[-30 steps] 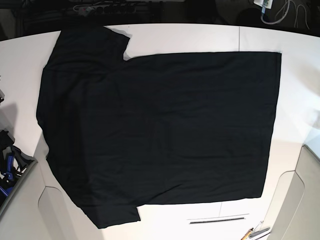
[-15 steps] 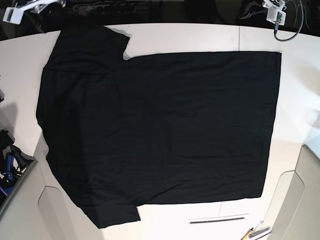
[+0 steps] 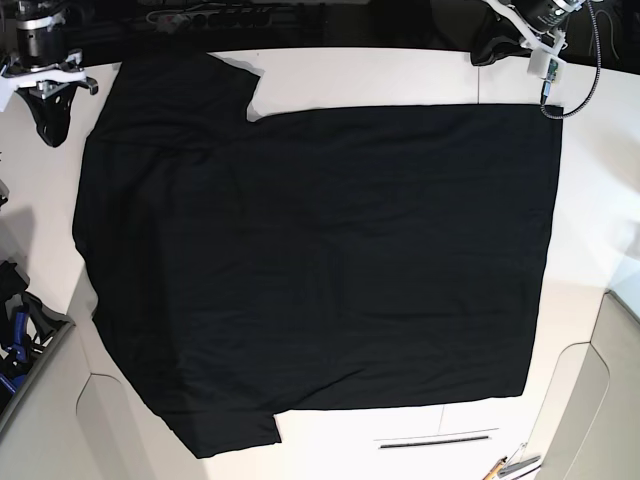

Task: Fold the T-shirt properly
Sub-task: 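Lower both grippers and grasp the shirt's shoulder corners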

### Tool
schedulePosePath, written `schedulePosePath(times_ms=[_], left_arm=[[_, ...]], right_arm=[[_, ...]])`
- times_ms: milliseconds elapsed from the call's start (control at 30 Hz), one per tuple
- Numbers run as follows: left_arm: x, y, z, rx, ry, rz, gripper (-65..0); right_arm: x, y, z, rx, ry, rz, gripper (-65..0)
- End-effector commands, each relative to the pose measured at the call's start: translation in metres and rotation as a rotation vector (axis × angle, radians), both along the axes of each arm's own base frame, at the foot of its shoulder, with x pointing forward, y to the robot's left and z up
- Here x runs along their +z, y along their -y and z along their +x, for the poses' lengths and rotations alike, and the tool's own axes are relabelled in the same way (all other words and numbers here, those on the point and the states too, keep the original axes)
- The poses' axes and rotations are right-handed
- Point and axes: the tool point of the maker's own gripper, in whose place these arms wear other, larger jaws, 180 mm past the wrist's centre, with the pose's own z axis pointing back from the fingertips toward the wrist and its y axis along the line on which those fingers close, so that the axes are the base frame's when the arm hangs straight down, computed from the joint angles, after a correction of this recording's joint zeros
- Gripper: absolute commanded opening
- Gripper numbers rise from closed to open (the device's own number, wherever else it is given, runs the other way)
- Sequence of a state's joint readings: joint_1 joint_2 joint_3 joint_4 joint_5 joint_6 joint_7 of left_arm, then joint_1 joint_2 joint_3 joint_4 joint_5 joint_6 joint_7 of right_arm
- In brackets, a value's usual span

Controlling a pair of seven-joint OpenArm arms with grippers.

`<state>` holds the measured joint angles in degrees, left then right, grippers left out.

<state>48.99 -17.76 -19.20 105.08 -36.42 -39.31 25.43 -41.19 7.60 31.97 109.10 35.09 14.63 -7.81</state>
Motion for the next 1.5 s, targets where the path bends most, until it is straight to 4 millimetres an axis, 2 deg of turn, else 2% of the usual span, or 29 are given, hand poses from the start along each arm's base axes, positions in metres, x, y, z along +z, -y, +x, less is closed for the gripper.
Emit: schedulePosePath(times_ms=[0,100,133,200,233,300,400,467,567,667,800,867,933,967,1067,1167,1300,1367,1467], left_arm=[[0.007,0.001,0.002,-0.006,0.025,-0.010,-65.0],[0.008,0.001,0.003,-0.003,0.027,-0.016,-65.0],[0.008,0.001,0.004,-0.003,0.029,-0.016,-65.0],[0.008,0.001,0.007,-0.005,0.034,-0.015,-65.0],[0.007,0.001,0.007,-0.009,0.029,-0.012,-65.0],[0.005,0.002,0.009,-0.019,0.016,-0.005,-65.0],[0.003,0.002,0.014,-0.033,0.004,0.005,-64.9],[0.004,0.002,0.018,-0.036,0.010,0.007,-55.0],[0.005,0.002,0.023,-0.035,0.022,0.006,-41.8],[0.007,0.002,0.026,-0.031,0.033,-0.002,-40.0],[0.012,-0.002,0.032,-0.009,0.053,-0.011,-40.0],[0.016,-0.012,0.035,0.019,0.067,-0.001,-40.0],[0.023,-0.029,0.039,0.061,0.089,0.016,-39.4],[0.027,-0.038,0.041,0.085,0.101,0.027,-38.8],[0.040,-0.066,0.047,0.154,0.143,0.061,-35.3],[0.053,-0.090,0.055,0.206,0.184,0.099,-35.0],[0.060,-0.118,0.069,0.285,0.207,0.139,-35.0],[0.057,-0.126,0.073,0.319,0.211,0.132,-35.0],[0.041,-0.136,0.075,0.368,0.188,0.104,-35.0]], right_arm=[[0.008,0.004,0.004,-0.001,0.023,-0.033,-65.0],[-0.001,0.011,0.009,-0.031,-0.028,-0.069,-65.0],[-0.005,0.013,0.011,-0.043,-0.046,-0.075,-61.9],[-0.014,0.018,0.017,-0.066,-0.056,-0.075,-46.6],[-0.019,0.021,0.020,-0.076,-0.060,-0.068,-41.3],[-0.033,0.026,0.025,-0.097,-0.075,-0.051,-36.7],[-0.058,0.031,0.032,-0.123,-0.108,-0.011,-36.7],[-0.077,0.028,0.035,-0.115,-0.144,0.039,-36.7],[-0.101,0.010,0.040,-0.062,-0.184,0.179,-36.7],[-0.114,-0.008,0.043,-0.006,-0.214,0.288,-36.7],[-0.111,-0.025,0.046,0.072,-0.200,0.349,-38.0],[-0.112,-0.025,0.046,0.073,-0.201,0.351,-47.5],[-0.112,-0.025,0.046,0.073,-0.201,0.352,-61.7],[-0.111,-0.025,0.046,0.073,-0.201,0.352,-65.0],[-0.111,-0.025,0.046,0.073,-0.200,0.352,-65.0],[-0.111,-0.025,0.047,0.072,-0.195,0.357,-65.0],[-0.109,-0.026,0.048,0.067,-0.182,0.374,-65.0],[-0.109,-0.026,0.048,0.067,-0.182,0.374,-65.0],[-0.109,-0.026,0.048,0.067,-0.182,0.374,-65.0]])
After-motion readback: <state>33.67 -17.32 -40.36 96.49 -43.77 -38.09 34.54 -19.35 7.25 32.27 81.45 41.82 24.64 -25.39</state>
